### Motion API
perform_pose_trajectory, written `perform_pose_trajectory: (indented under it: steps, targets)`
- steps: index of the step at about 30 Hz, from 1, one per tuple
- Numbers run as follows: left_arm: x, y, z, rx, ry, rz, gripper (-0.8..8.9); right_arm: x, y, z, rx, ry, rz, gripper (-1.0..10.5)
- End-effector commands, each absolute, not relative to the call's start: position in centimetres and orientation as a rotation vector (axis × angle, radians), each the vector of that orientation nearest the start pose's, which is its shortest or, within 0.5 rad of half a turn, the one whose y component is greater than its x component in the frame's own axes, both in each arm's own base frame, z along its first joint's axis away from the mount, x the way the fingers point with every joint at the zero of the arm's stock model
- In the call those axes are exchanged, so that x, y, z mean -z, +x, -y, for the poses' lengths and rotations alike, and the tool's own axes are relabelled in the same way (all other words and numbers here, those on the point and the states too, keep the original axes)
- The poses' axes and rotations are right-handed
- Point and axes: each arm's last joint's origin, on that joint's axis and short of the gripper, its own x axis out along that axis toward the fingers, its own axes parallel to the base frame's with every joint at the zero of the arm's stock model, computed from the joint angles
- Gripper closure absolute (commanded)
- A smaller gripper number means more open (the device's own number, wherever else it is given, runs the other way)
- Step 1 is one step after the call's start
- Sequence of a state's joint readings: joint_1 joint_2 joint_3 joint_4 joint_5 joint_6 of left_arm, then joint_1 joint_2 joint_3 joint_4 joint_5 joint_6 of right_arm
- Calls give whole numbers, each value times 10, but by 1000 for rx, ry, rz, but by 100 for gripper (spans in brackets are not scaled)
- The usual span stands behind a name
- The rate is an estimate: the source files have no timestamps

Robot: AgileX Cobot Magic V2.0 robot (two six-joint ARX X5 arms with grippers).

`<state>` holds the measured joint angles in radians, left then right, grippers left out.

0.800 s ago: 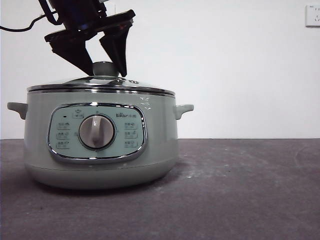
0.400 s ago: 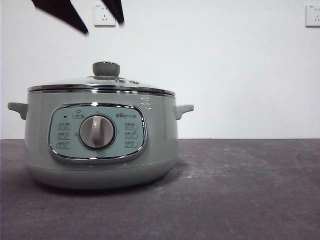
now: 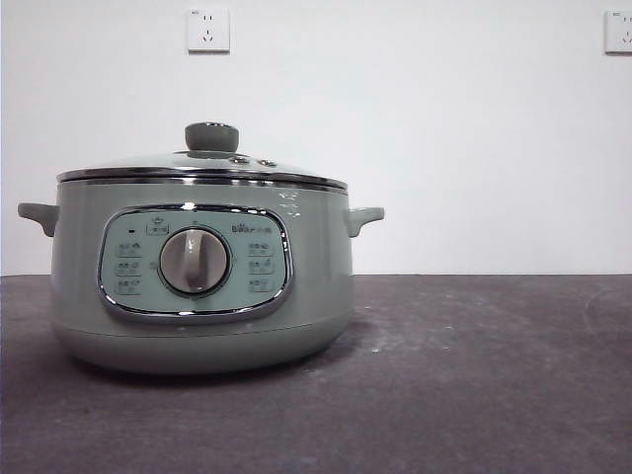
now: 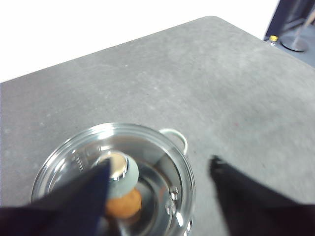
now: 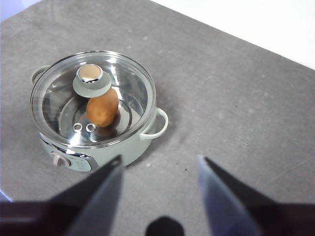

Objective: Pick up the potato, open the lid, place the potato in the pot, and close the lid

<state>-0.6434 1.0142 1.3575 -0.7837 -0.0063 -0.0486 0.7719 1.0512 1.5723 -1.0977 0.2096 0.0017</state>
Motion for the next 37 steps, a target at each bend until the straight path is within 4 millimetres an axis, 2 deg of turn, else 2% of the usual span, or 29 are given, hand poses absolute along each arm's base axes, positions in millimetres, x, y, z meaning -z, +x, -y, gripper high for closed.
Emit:
perform_pose_trajectory:
  steps: [1, 4, 7, 12, 19, 24, 27, 37]
  targets:
    - [-420, 142, 106, 595, 145, -453, 821, -441, 116, -105, -545, -256, -504, 963]
    - [-413, 138, 103, 546, 159, -440, 821, -425, 118, -107, -545, -232, -472, 962]
    - [-397, 133, 100, 546, 153, -416, 821, -407, 118, -107, -547, -204, -425, 963]
    - [-357, 122, 91, 542, 126, -348, 821, -369, 116, -105, -548, -151, -362, 962]
    - [-293, 103, 76, 551, 96, -317, 821, -300, 110, -99, -545, -73, -326, 963]
    - [-262, 94, 70, 547, 50, -296, 821, -257, 103, -92, -536, 0, -318, 963]
    - [-257, 92, 68, 545, 32, -290, 821, -246, 101, -90, -517, 4, -367, 963]
    - [-251, 92, 68, 538, 53, -350, 817, -245, 101, -89, -504, 3, -379, 962]
